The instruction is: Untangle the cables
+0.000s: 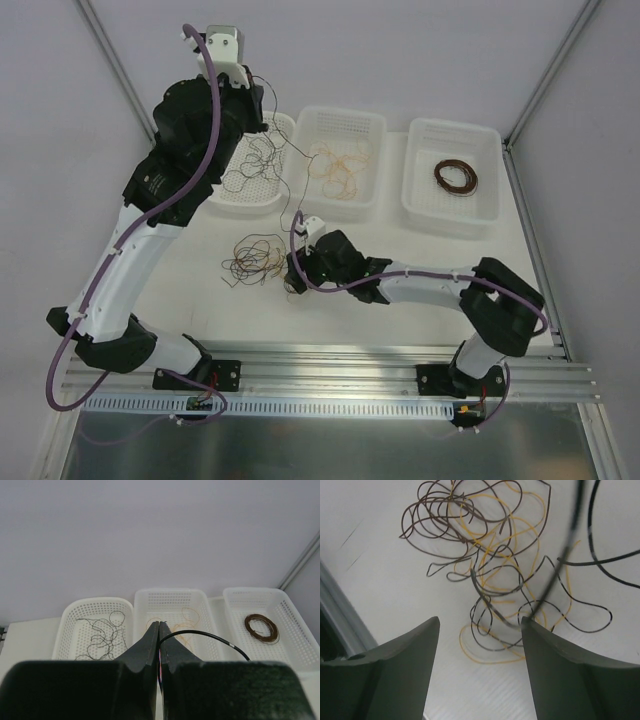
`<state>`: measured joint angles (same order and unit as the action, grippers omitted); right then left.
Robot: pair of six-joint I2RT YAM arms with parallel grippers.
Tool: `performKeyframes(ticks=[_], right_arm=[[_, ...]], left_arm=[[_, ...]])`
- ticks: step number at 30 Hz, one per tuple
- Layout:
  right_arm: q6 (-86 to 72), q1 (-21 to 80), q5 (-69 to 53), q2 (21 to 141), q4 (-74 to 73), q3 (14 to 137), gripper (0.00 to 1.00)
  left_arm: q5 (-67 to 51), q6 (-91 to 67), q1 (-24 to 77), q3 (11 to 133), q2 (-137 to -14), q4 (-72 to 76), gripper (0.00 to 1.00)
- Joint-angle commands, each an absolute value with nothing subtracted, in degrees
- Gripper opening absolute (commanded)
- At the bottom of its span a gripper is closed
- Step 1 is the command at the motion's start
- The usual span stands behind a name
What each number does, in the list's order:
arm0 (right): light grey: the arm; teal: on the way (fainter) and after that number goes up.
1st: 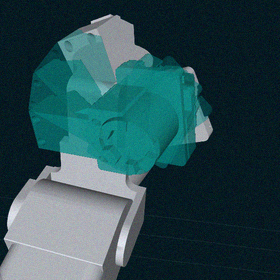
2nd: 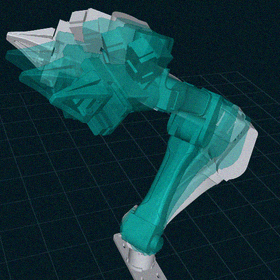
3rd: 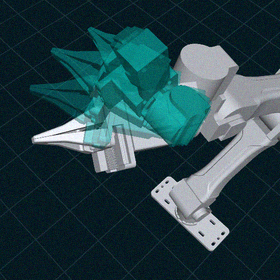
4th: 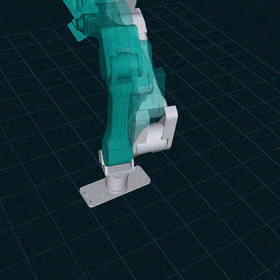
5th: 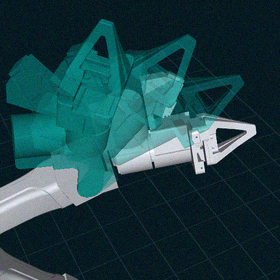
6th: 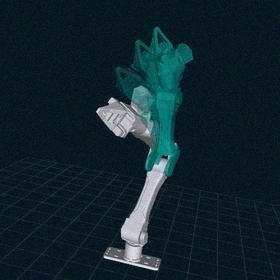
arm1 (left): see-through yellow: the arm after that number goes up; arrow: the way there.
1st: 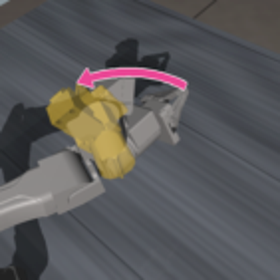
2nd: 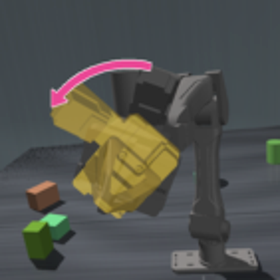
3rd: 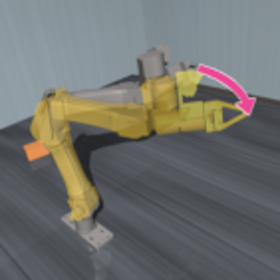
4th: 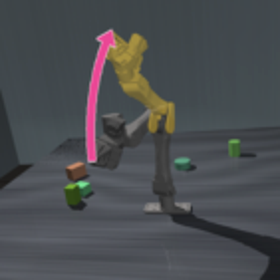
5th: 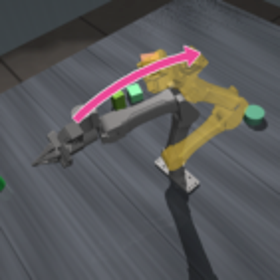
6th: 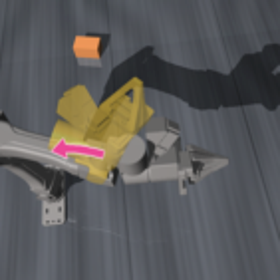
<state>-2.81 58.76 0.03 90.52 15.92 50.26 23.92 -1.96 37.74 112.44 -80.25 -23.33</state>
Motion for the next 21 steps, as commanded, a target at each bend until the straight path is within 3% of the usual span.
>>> performKeyframes(ticks=[1, 6, 9, 10, 15, 21], right_arm=[[-4.92, 59.68, 6.58, 96.84, 25.92, 56.05, 0.70], [-9.49, 59.94, 11.15, 105.98, 26.63, 60.38, 0.63], [-11.94, 59.85, 14.22, 108.89, 25.93, 59.60, 0.53], [-12.48, 59.85, 15.20, 109.16, 25.32, 58.81, 0.45], [-16.86, 56.62, 16.96, 105.92, 24.27, 48.38, 0.17], [-21.18, 50.64, 19.16, 95.04, 16.54, 37.98, 0.10]], left_arm=[[27.86, -0.53, 36.74, 115.84, -79.98, -22.68, 0.00], [30.14, 1.31, 35.25, 115.58, -79.10, -22.76, 0.00], [31.02, 1.76, 32.01, 114.79, -78.31, -22.76, 0.00], [31.11, 1.84, 31.12, 114.26, -77.79, -22.76, 0.00], [31.03, 1.32, 22.96, 113.73, -76.03, -22.76, 0.00], [31.29, 1.58, 14.87, 113.29, -74.88, -22.76, 0.00]])
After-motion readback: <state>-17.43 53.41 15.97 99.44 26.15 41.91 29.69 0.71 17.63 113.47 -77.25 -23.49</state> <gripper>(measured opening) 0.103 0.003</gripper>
